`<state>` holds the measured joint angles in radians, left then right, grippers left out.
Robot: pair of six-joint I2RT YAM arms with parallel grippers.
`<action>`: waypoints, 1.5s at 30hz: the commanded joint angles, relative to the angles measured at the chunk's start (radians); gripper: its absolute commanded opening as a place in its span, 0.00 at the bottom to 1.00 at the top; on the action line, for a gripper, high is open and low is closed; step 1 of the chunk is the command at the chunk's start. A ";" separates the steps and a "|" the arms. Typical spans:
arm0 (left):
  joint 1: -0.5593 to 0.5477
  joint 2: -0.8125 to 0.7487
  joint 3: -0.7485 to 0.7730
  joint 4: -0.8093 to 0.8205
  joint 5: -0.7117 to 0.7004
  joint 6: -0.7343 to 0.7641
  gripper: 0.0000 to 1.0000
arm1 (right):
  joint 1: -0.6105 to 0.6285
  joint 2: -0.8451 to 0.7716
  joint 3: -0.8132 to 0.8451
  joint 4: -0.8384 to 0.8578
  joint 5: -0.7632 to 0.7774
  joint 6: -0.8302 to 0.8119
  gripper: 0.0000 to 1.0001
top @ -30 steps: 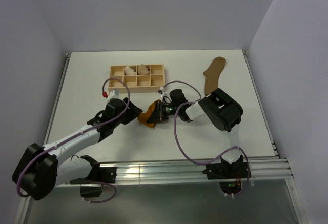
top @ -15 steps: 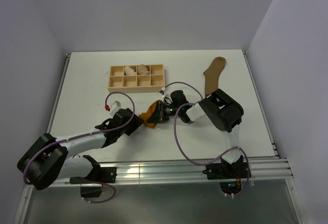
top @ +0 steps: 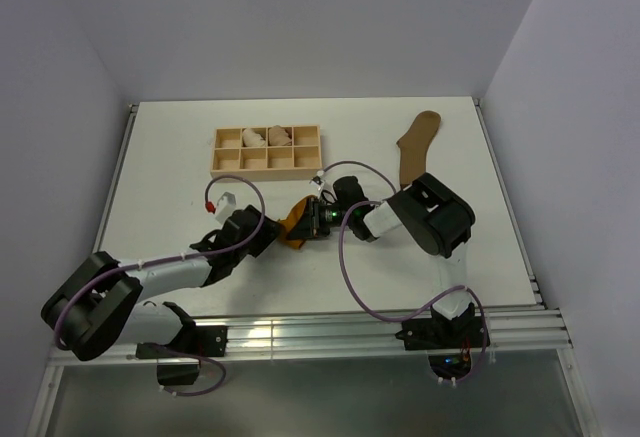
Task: Roll the socks
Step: Roll the sock at the center of the board.
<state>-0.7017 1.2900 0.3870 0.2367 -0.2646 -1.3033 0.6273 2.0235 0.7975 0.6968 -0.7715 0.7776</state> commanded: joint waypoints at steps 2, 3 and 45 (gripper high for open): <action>-0.005 -0.009 0.000 0.076 -0.028 0.002 0.57 | -0.003 0.086 -0.063 -0.194 0.090 -0.020 0.03; -0.005 -0.003 0.001 0.076 -0.024 0.004 0.57 | -0.003 0.087 -0.063 -0.195 0.087 -0.018 0.03; -0.027 0.213 0.131 -0.016 -0.004 0.117 0.19 | 0.044 -0.572 -0.184 -0.537 0.656 -0.343 0.50</action>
<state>-0.7254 1.4899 0.4965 0.3031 -0.2413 -1.2377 0.6392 1.5368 0.6197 0.2413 -0.2985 0.5446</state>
